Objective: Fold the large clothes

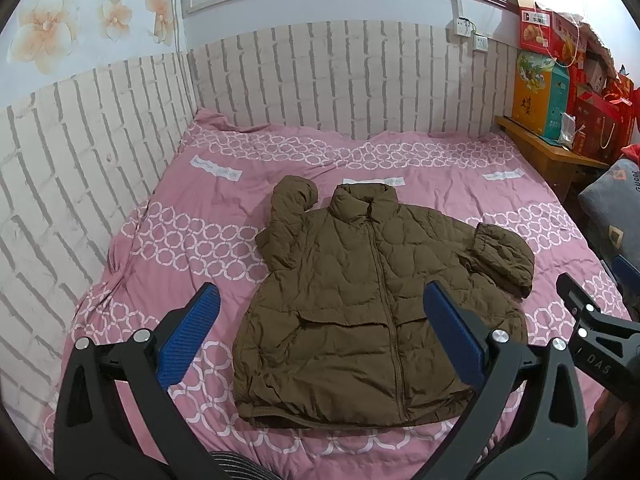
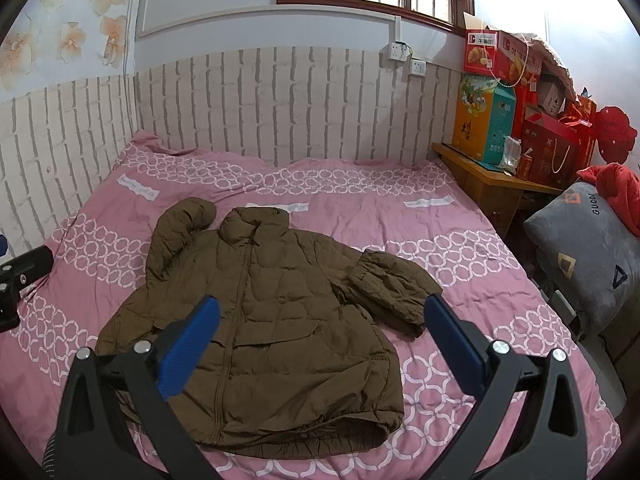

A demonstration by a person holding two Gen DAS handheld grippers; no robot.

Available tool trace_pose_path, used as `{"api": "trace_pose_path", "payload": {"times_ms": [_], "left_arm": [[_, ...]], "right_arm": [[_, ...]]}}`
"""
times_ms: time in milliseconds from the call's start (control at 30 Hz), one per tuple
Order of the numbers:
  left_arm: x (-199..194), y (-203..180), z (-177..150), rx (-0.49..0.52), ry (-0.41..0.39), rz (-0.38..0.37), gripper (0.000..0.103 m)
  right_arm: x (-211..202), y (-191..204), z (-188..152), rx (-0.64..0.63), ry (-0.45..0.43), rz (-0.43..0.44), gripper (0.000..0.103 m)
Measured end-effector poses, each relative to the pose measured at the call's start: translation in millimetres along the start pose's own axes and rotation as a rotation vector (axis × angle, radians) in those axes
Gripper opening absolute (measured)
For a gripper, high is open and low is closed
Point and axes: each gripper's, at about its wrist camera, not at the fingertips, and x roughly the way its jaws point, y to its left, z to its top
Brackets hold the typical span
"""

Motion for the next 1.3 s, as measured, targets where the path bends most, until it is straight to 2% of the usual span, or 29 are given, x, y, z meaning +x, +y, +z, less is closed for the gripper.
{"api": "trace_pose_path", "payload": {"times_ms": [1300], "left_arm": [[0.1,3.7,-3.5,-0.006,0.013,0.002,0.1]], "right_arm": [[-4.3,-1.2,3.4,-0.022,-0.011,-0.011,0.102]]}}
